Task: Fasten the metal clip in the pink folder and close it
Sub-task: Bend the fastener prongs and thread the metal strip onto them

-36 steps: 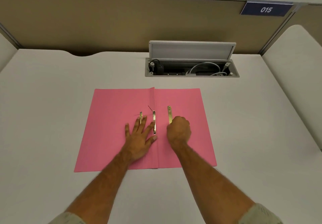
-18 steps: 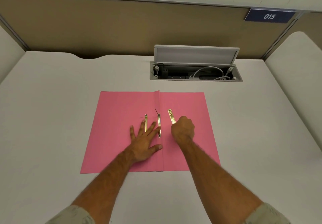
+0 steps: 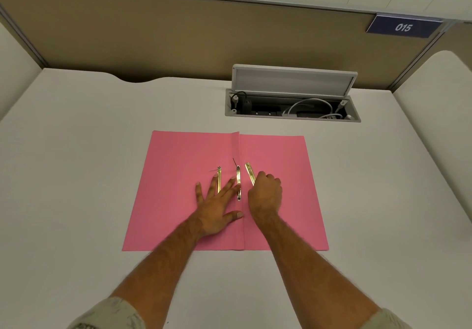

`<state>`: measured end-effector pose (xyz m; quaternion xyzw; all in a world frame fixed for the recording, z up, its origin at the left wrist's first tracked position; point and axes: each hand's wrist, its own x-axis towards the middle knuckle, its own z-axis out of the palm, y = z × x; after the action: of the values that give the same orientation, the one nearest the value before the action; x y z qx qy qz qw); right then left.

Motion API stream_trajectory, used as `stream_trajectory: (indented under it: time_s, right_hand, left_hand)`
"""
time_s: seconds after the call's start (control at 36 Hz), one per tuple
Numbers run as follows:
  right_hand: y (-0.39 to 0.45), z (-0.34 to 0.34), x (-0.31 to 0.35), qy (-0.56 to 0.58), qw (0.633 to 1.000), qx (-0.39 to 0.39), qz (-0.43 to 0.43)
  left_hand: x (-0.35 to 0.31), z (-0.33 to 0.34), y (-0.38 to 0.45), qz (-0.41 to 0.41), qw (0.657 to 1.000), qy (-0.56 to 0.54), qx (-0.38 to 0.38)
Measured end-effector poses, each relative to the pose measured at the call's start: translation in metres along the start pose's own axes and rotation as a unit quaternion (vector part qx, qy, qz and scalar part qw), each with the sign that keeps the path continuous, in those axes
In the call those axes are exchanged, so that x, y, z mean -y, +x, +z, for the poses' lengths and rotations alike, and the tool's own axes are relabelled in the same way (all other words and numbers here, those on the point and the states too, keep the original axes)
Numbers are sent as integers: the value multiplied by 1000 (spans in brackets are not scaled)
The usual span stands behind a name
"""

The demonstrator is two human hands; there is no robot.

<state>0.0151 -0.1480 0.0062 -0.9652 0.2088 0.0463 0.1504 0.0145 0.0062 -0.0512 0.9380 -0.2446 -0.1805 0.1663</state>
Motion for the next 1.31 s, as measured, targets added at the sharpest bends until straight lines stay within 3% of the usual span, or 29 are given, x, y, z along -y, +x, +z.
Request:
stream_trajectory:
  time_s: [0.36,0.58,0.69,0.86,1.31]
  right_hand:
    - [10,-13,4,93,989,61,93]
    - [12,-14,1,182,976,70,100]
    - [12,-19,-2,282,952,29,115]
    - [10,-27,0,409,907,43,93]
    - [7,-38,13,434,893,96,71]
  left_hand:
    - [1,2,1,-1,1000,5,0]
    - [1,2,0,-1,1000,7,-4]
    - [1,2,0,-1,1000,9,0]
    - [0,1,0,3,1000,7,-5]
    - [0,1,1,3,1000,6,-7]
